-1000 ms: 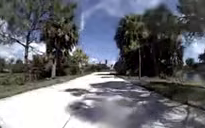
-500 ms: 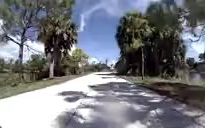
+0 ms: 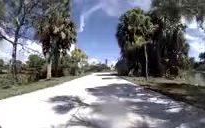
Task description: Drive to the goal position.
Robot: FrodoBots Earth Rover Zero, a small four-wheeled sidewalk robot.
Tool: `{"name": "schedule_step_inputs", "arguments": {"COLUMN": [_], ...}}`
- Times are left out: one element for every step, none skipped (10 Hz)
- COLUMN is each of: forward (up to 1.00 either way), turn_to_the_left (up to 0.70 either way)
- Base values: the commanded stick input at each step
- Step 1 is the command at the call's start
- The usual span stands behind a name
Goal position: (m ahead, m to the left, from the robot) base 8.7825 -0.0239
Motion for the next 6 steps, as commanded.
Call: {"name": "schedule_step_inputs", "arguments": {"forward": [0.85,0.85,0.85,0.85,0.85,0.85], "turn_to_the_left": [0.0,0.0,0.0,0.0,0.0,0.0]}}
